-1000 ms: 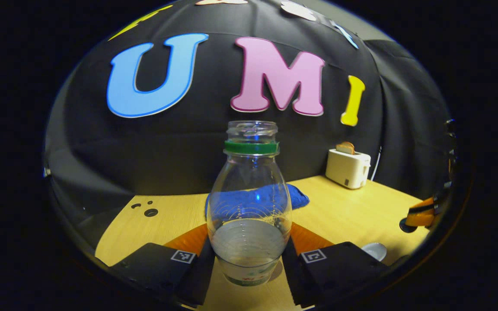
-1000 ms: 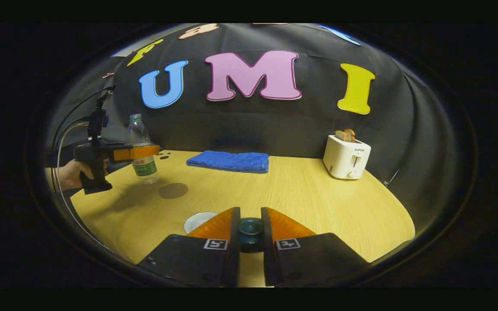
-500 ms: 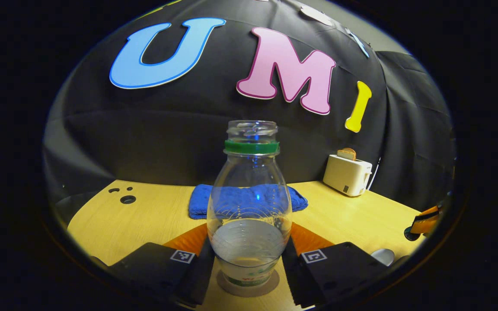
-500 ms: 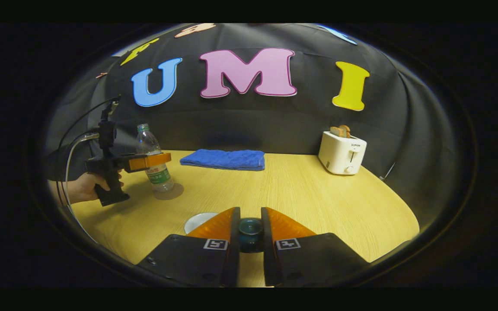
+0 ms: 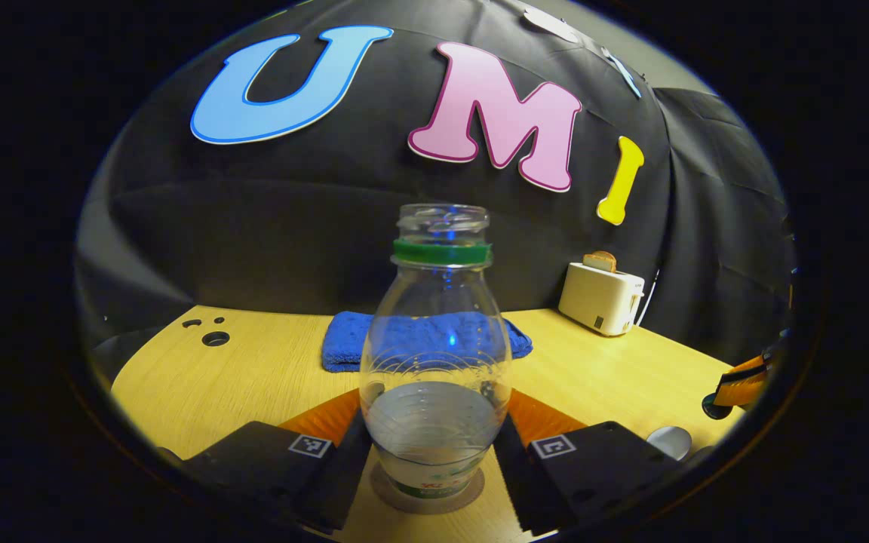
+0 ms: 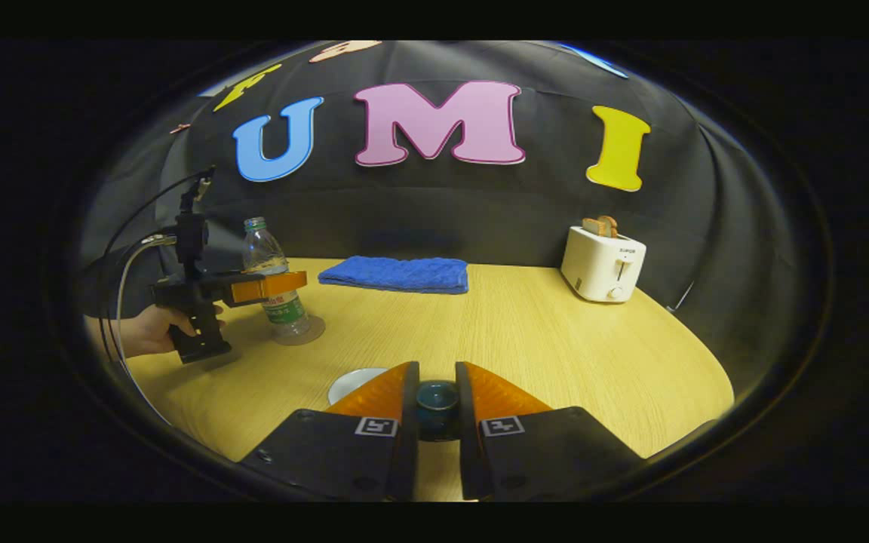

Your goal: Open the teacup lid with one hand, grasp the water bottle and pour water into the teacup with the other hand; after pouring, place the water bottle on the coaster and then close the teacup lid.

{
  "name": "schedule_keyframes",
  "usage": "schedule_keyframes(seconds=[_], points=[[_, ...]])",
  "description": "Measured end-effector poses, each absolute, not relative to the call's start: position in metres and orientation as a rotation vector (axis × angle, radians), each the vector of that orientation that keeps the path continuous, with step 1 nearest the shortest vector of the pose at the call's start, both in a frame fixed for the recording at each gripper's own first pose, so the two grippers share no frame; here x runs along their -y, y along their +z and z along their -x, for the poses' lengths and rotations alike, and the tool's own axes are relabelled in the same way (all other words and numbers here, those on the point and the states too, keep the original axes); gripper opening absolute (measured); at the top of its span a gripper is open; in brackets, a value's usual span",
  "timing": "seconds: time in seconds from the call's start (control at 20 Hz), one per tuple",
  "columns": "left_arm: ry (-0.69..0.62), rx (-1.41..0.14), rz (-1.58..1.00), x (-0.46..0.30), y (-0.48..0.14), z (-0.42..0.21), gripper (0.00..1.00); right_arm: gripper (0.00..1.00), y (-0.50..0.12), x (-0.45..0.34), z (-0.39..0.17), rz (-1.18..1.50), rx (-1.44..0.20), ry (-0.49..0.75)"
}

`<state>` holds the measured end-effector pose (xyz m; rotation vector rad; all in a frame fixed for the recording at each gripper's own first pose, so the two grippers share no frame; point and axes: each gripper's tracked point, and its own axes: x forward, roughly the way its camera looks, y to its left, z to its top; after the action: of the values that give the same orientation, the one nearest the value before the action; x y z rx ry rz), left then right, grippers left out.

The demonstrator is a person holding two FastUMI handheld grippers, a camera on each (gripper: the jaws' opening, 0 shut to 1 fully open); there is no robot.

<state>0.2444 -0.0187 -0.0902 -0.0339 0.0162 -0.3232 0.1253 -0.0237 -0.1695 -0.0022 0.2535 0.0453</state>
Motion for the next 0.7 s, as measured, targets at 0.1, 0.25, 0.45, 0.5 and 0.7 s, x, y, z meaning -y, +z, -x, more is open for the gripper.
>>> schedule_keyframes(seconds=[0.1, 0.25, 0.45, 0.5, 0.7], points=[[-0.308, -0.018, 0.023, 0.016, -0.089, -0.241, 0.97, 0.25, -0.168, 0.024, -0.126, 0.006, -0.248, 0.046], [-0.315, -0.018, 0.035, 0.017, -0.085, -0.228, 0.98, 0.25, -0.163, 0.024, -0.127, 0.005, -0.241, 0.048], [-0.299, -0.062, 0.021, 0.013, -0.104, -0.196, 0.98, 0.25, -0.16, 0.023, -0.129, -0.005, -0.235, 0.048], [-0.306, -0.079, 0.025, 0.014, -0.11, -0.186, 0.98, 0.25, -0.158, 0.021, -0.13, -0.012, -0.231, 0.051], [-0.333, -0.068, 0.009, 0.015, -0.111, -0.135, 0.98, 0.25, -0.163, 0.014, -0.137, -0.012, -0.23, 0.062]])
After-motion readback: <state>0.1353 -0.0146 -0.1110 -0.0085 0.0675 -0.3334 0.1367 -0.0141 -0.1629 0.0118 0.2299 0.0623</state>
